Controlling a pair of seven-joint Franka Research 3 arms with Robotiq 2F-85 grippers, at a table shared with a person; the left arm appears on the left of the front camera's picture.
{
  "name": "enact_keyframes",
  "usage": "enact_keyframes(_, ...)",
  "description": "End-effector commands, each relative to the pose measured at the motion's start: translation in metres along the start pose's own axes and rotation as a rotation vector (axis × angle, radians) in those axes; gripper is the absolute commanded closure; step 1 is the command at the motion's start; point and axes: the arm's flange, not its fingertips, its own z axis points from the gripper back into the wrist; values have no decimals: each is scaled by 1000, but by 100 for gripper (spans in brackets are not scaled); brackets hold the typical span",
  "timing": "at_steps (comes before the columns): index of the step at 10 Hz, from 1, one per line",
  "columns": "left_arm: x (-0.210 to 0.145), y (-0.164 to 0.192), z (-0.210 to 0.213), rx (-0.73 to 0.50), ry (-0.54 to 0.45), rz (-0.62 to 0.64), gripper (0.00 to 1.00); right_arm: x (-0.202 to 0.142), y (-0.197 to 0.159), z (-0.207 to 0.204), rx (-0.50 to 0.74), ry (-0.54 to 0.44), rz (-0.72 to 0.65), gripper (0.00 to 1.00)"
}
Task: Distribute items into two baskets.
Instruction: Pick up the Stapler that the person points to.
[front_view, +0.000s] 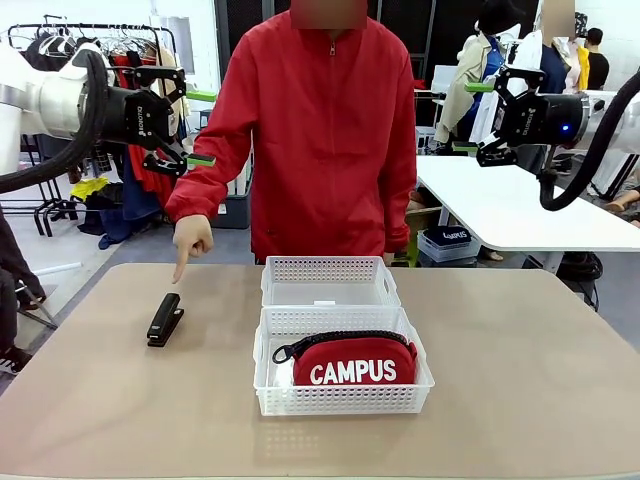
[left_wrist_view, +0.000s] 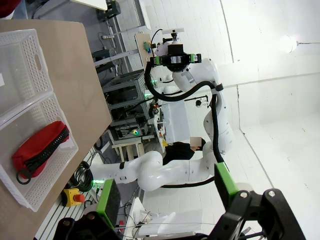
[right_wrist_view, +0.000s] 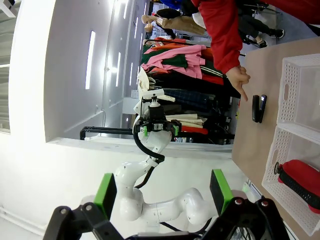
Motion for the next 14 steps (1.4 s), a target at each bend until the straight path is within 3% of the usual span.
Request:
enact_keyframes(1,0,-2,1,-4,0,3,0,0,3,0,-2,-5,7,0)
enact_keyframes(3,0,0,0,0,0,0,0,0,3,0,-2,-5,7,0)
enact_keyframes(7,-10,-4,14,509,59,189,0,0,3,0,-2,-5,7,0)
enact_keyframes(8,-11,-2,20,634,110,180,0,0,3,0,-2,-5,7,0)
enact_keyframes(10,-10,4,21,934,82,96,0,0,3,0,-2,-5,7,0)
enact_keyframes(13,-1,22,16,1031,117,2,0,0,3,0,-2,-5,7,0)
enact_keyframes(14,-2,19,11,940,104,-14,0,0,3,0,-2,-5,7,0)
